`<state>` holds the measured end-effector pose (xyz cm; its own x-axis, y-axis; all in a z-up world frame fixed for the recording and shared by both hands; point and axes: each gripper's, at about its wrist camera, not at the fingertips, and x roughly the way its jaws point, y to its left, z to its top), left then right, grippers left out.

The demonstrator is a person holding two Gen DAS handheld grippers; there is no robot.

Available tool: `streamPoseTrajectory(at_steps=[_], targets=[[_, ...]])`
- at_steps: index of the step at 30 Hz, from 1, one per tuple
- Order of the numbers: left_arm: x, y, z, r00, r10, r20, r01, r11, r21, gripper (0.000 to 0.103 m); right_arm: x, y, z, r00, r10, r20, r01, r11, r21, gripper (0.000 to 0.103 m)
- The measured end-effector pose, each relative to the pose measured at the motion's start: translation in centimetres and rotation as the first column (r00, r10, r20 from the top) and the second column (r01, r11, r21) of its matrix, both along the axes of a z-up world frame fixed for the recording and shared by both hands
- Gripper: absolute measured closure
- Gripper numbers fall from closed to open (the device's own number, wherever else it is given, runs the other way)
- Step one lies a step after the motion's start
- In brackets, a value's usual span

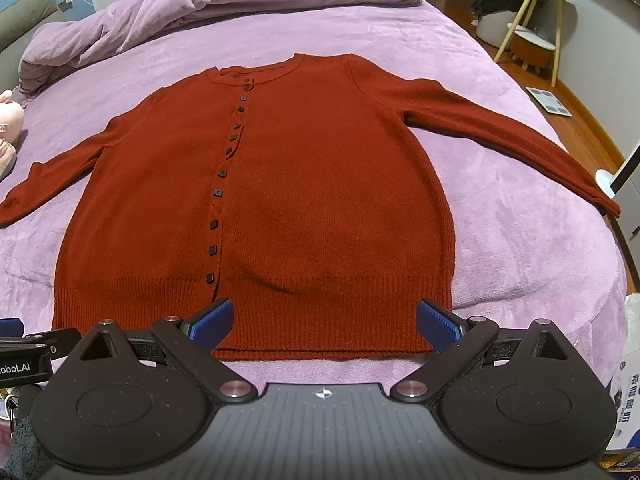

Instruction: Fold small clothes

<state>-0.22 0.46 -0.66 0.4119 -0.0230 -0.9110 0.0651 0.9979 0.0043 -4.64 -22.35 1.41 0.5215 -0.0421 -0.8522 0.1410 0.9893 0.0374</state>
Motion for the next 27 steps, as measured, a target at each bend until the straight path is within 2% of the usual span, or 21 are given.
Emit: streamPoseTrajectory(at_steps=[27], targets=[[-0.02,0.02,0.13,1.0,-0.003,-0.005,0.003,1.0,-0.013,0.013,0.13,-0.2,0.08,1.0,-0.001,0.0,0.001,1.0,0.009,0.005]])
